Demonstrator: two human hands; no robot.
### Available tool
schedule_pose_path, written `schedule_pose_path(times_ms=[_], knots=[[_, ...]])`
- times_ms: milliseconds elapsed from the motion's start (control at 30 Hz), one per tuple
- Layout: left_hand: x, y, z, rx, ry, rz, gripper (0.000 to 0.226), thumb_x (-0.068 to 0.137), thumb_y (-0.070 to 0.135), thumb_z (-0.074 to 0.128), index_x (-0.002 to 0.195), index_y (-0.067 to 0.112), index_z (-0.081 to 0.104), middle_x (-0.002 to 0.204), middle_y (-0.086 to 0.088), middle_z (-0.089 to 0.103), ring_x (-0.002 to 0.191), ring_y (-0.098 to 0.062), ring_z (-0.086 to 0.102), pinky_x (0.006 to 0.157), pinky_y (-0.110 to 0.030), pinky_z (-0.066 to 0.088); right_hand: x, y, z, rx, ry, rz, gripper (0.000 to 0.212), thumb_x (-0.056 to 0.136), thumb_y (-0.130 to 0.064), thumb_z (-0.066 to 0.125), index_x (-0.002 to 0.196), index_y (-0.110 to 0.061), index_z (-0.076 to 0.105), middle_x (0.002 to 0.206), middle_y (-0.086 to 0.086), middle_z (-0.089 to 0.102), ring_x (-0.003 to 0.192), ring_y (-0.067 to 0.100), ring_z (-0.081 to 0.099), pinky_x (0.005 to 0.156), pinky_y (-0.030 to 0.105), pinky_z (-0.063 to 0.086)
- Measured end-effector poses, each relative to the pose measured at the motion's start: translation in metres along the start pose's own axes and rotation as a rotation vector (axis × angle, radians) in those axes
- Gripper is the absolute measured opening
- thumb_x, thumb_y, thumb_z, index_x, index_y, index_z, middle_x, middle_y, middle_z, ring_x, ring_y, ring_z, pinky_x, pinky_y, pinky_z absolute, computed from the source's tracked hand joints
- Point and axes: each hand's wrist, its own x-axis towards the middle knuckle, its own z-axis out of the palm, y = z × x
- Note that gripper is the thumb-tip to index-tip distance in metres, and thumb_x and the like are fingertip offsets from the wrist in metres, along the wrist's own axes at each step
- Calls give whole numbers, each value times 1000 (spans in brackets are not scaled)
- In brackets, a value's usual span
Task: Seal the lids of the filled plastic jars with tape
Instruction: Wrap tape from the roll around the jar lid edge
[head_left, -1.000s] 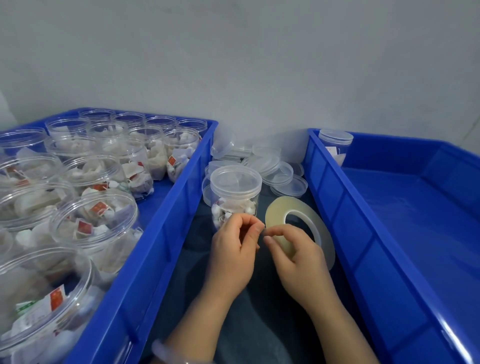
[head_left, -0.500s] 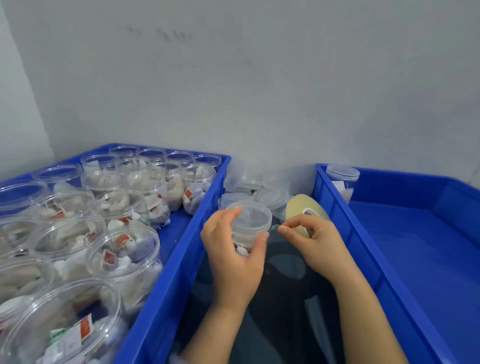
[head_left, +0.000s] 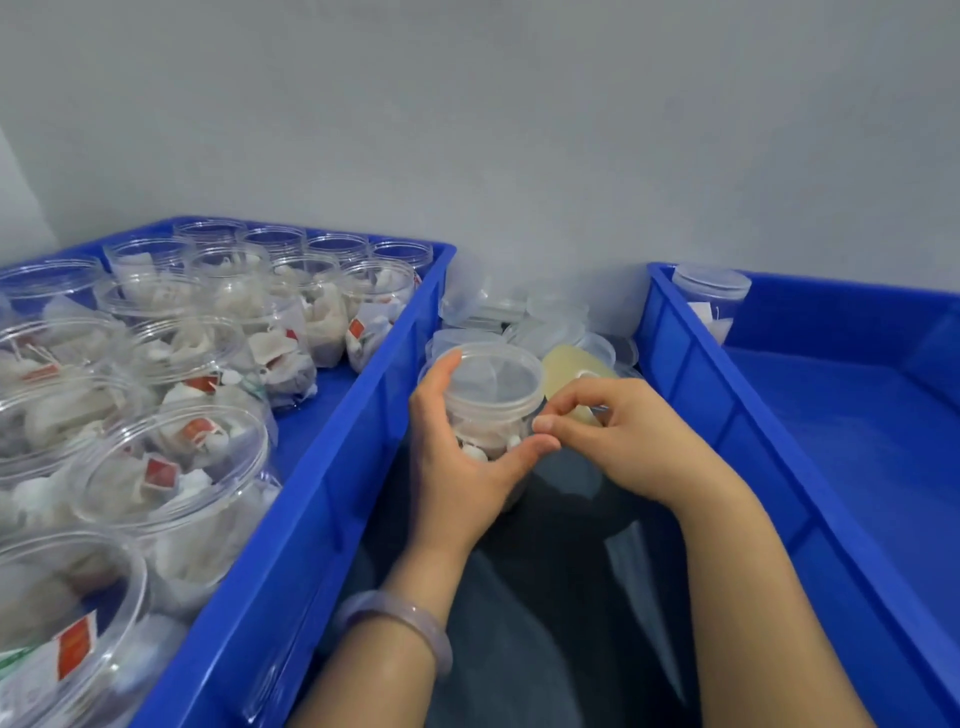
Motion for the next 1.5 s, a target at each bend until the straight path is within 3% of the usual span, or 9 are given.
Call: schedule_pose_path(times_ms=[333,467,667,867,933,1033,1167,1333,1500], knots=[[1,2,-4,17,16,-35,80,56,53,79,121,40,35,122,24,44,117,7,46,95,-13,39,1,2,2,19,4,-17,10,85,-26,68,78,-19,69,53,-24,55,48,-6,47,49,8,34],[2,5,-5,13,4,-28,80,57,54,79,123,35,37,123,24,43,118,1,48,95,-15,42,1,3,2,-8,10,7,12,84,-33,68,73,-28,67,59,-20,58,52,-6,48,52,11,36],[3,10,-8,11,11,-63,68,66,49,75,122,39,38,128,6,50,121,-10,51,99,-29,46,3,1,7,-34,51,15,16,77,-46,67,73,-30,65,77,-12,65,66,1,55,62,19,43],[-1,19,-11,-83,26,-75,63,72,52,62,126,32,37,128,-7,55,115,-21,57,96,-42,48,0,-9,1,-75,51,21,40,60,-65,70,83,-35,57,87,-17,61,79,-2,56,63,17,41],[-1,21,-13,-159,-4,-97,61,73,49,61,126,27,41,123,-6,59,111,-19,60,93,-38,50,-4,-12,-6,-81,20,38,45,54,-68,69,85,-38,57,92,-18,59,88,-1,54,67,18,41],[0,23,-18,-215,-56,-142,56,72,48,60,122,27,46,114,5,63,103,-11,64,87,-30,51,-11,-16,-19,-68,-44,30,25,65,-54,73,85,-46,61,97,-19,59,97,-1,53,73,19,42],[2,25,-23,-255,-97,-200,57,70,48,61,121,26,48,109,3,66,101,-15,65,87,-41,53,-15,-22,-26,-33,-113,21,21,68,-54,68,88,-50,64,91,-16,65,89,2,60,76,28,51],[2,29,-26,-247,-124,-234,60,69,50,61,122,25,48,116,-3,63,105,-20,64,92,-54,49,-15,-22,-25,-42,-70,43,36,59,-65,62,93,-52,64,82,-3,70,69,6,63,71,29,54],[0,31,-24,-288,-133,-273,64,69,47,62,125,20,47,117,-6,63,106,-24,63,93,-58,47,-15,-21,-25,-52,-62,68,39,58,-66,60,93,-48,64,78,2,69,66,11,62,67,28,54]])
